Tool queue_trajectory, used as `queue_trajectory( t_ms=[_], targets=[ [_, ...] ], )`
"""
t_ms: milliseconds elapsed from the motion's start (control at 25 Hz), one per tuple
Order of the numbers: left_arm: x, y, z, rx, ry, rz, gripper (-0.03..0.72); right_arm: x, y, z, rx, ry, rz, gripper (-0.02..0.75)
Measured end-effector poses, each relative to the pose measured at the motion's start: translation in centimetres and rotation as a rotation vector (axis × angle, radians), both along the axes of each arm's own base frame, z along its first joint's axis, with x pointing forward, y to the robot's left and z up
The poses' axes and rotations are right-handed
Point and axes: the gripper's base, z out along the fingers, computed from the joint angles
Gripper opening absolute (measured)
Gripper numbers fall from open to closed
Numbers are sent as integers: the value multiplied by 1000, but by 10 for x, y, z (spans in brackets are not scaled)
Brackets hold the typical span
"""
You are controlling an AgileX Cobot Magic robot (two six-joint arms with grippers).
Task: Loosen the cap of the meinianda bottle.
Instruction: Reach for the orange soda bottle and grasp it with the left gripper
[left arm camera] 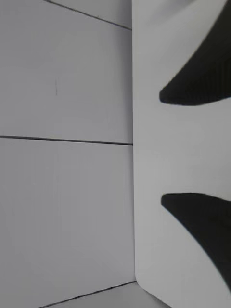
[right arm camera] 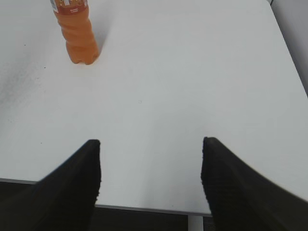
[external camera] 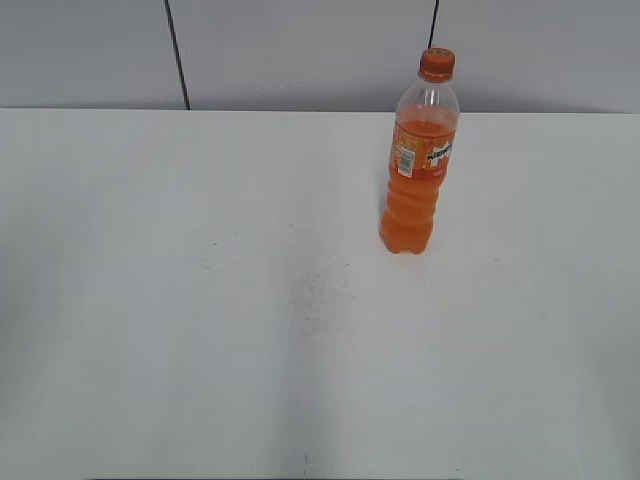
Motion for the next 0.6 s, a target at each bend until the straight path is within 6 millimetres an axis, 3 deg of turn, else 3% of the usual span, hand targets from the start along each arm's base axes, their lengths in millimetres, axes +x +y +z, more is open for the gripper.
queue_trajectory(
  t_ms=[200, 600],
  targets=[
    [37, 1, -10, 0, 24, 17, 368, 0, 0, 0, 0, 0, 0, 494],
    [86, 2, -39, -5, 92, 43, 363, 0, 0, 0, 0, 0, 0, 494]
  ],
)
